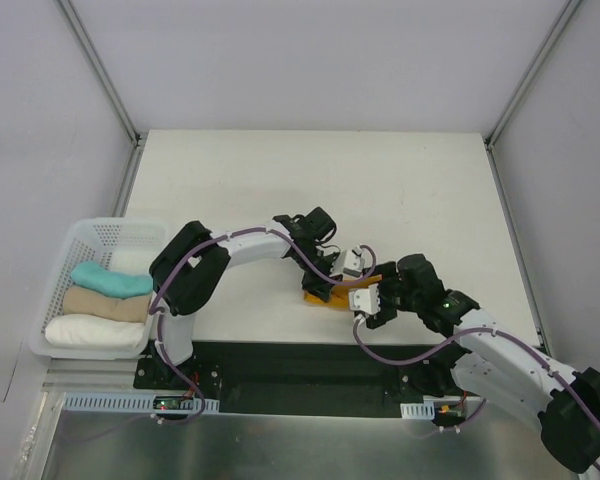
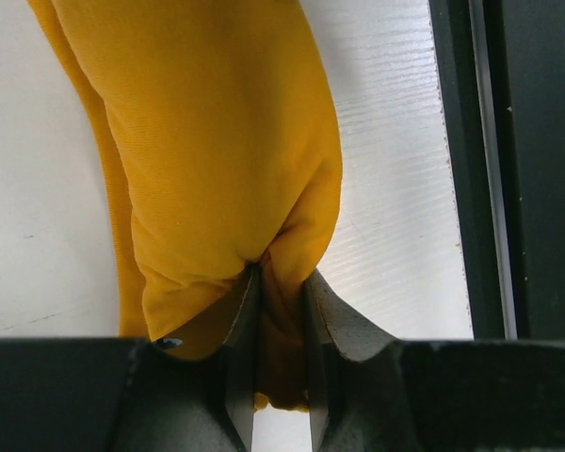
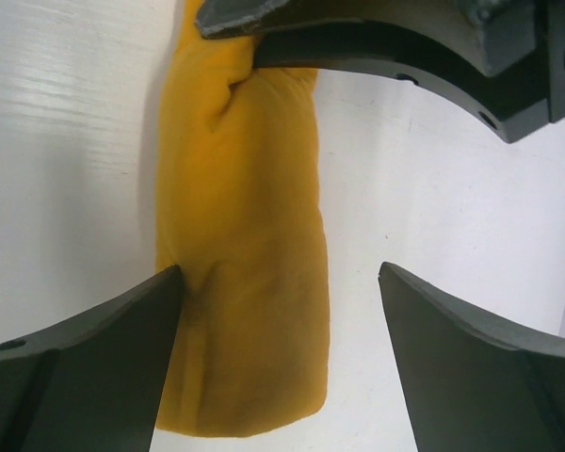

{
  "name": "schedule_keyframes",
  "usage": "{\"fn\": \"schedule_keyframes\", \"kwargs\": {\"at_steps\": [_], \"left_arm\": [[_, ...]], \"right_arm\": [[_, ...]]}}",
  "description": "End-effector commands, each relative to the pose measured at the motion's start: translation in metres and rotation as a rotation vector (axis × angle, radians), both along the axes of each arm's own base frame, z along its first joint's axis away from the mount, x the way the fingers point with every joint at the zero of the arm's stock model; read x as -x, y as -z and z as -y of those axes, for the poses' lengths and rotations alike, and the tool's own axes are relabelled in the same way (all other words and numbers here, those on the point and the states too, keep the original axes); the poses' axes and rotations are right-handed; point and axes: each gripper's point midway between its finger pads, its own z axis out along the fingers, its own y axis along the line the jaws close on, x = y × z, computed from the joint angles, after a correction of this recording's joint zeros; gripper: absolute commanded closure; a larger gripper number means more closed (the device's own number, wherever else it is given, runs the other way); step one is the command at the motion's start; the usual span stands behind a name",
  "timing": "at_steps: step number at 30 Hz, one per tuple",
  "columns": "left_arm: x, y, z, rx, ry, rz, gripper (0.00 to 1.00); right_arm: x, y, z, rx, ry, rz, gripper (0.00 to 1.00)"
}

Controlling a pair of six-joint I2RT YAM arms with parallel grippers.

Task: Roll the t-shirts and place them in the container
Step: Roll the T-shirt to the center of the board.

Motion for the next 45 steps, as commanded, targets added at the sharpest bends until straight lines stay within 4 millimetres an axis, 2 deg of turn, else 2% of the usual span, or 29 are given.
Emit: {"fn": "schedule_keyframes", "kwargs": {"at_steps": [1,4,7,11,16,17,20,21,24,25,26,28,29,30,31,32,33,36,37,38,39,40,41,43,44,45], "left_arm": [[0.039,0.03,-0.032,-0.209,-0.014,-0.201,0.87],[0.035,0.028,-0.03,-0.206,-0.027,-0.221,0.87],[0.032,0.026,-0.029,-0.199,-0.044,-0.246,0.87],[0.031,0.026,-0.029,-0.194,-0.051,-0.259,0.86],[0.031,0.026,-0.03,-0.195,-0.055,-0.272,0.86],[0.032,0.027,-0.031,-0.197,-0.056,-0.28,0.86],[0.032,0.024,-0.031,-0.192,-0.067,-0.297,0.85],[0.031,0.024,-0.032,-0.189,-0.075,-0.308,0.85],[0.027,0.015,-0.031,-0.161,-0.119,-0.365,0.84],[0.026,0.01,-0.03,-0.145,-0.127,-0.386,0.84],[0.026,0.007,-0.031,-0.141,-0.146,-0.407,0.84],[0.021,-0.005,-0.033,-0.11,-0.18,-0.44,0.84],[0.019,-0.009,-0.034,-0.101,-0.191,-0.446,0.84],[0.016,-0.016,-0.036,-0.086,-0.204,-0.438,0.82],[0.01,-0.02,-0.04,-0.084,-0.235,-0.436,0.78],[0.006,-0.03,-0.043,-0.068,-0.246,-0.402,0.73],[0.003,-0.033,-0.047,-0.064,-0.26,-0.381,0.69],[-0.015,-0.054,-0.058,-0.031,-0.313,-0.241,0.63],[-0.026,-0.058,-0.059,-0.015,-0.34,-0.177,0.63],[-0.043,-0.069,-0.068,-0.024,-0.395,-0.035,0.61],[-0.049,-0.067,-0.076,-0.04,-0.442,0.029,0.6],[-0.063,-0.077,-0.074,0.001,-0.477,0.111,0.6],[-0.066,-0.095,-0.076,0.047,-0.481,0.19,0.59],[-0.07,-0.101,-0.082,0.057,-0.47,0.285,0.55],[-0.068,-0.111,-0.081,0.082,-0.45,0.332,0.54],[-0.057,-0.11,-0.075,0.095,-0.394,0.348,0.5]], "right_arm": [[0.037,0.009,0.002,0.035,-0.085,-0.117,0.12],[0.065,0.009,0.002,0.047,-0.171,-0.198,0.15],[0.072,0.022,0.009,0.089,-0.166,-0.238,0.16],[0.059,0.035,0.014,0.133,-0.095,-0.219,0.16],[0.042,0.038,0.01,0.135,-0.042,-0.172,0.16],[0.04,0.048,0.016,0.177,-0.017,-0.181,0.16],[0.031,0.055,0.019,0.205,0.04,-0.168,0.18],[0.03,0.06,0.021,0.224,0.054,-0.182,0.21],[0.035,0.067,0.026,0.247,0.083,-0.236,0.37],[0.039,0.069,0.028,0.255,0.084,-0.262,0.48],[0.05,0.072,0.032,0.268,0.095,-0.319,0.54],[0.056,0.067,0.033,0.265,0.126,-0.393,0.7],[0.072,0.068,0.037,0.269,0.139,-0.494,0.72],[0.071,0.059,0.035,0.243,0.163,-0.537,0.74],[0.078,0.058,0.036,0.242,0.171,-0.611,0.76],[0.09,0.055,0.039,0.227,0.198,-0.719,0.77],[0.086,0.046,0.035,0.205,0.213,-0.751,0.78],[0.095,0.044,0.042,0.237,0.203,-0.873,0.78],[0.088,0.036,0.036,0.22,0.196,-0.881,0.79],[0.092,0.038,0.042,0.25,0.217,-0.964,0.79],[0.09,0.036,0.041,0.253,0.215,-0.994,0.8],[0.079,0.028,0.035,0.228,0.226,-1.004,0.81],[0.077,0.033,0.039,0.238,0.274,-1.086,0.81],[0.067,0.03,0.035,0.209,0.319,-1.16,0.83],[0.057,0.031,0.036,0.192,0.351,-1.182,0.84],[0.053,0.03,0.035,0.178,0.351,-1.194,0.84]]}}
